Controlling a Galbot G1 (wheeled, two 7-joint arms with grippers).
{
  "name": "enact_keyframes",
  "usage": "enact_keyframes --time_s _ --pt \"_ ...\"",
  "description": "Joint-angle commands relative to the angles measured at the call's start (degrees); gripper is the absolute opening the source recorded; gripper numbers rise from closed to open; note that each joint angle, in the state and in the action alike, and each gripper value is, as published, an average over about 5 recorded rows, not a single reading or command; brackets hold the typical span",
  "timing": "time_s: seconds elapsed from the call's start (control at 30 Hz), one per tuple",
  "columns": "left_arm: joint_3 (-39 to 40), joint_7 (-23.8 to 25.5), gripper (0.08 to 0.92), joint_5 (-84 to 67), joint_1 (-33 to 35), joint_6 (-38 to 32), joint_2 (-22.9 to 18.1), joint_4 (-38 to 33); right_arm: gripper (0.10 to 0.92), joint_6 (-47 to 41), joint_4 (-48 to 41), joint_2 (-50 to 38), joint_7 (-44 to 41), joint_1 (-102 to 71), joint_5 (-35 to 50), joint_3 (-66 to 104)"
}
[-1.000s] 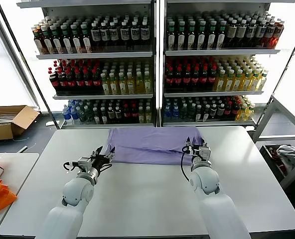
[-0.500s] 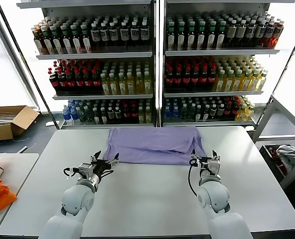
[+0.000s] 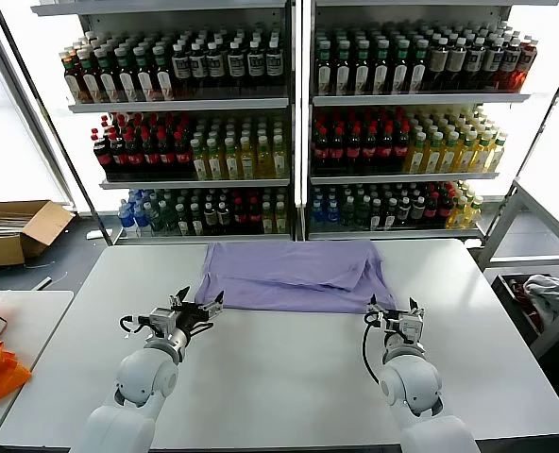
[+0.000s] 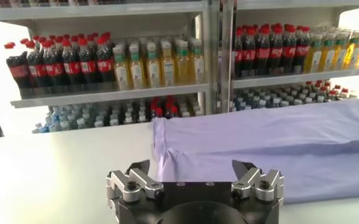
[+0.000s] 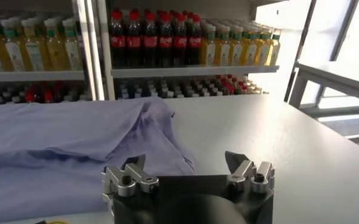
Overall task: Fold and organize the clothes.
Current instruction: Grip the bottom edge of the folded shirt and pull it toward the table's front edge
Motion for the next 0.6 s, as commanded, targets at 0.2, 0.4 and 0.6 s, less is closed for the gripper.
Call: enact_keyframes --time_s 0.2,0.4,0.6 --pt "0.5 0.1 0.823 0.2 -2.5 0.5 -0.2 5.1 0.809 -0.2 -4.0 0.2 -0.1 2.0 0.3 -0.3" --pt "1.3 -0.3 0.820 0.3 -2.1 0.8 0.1 5.5 0.668 0.2 -4.8 0.6 -0.5 2.0 0.2 -0.8" --pt "1.7 -0.4 0.698 0.6 -1.9 1.3 0.2 5.8 0.495 0.1 -4.5 0.5 -0.8 0.9 0.0 -1.3"
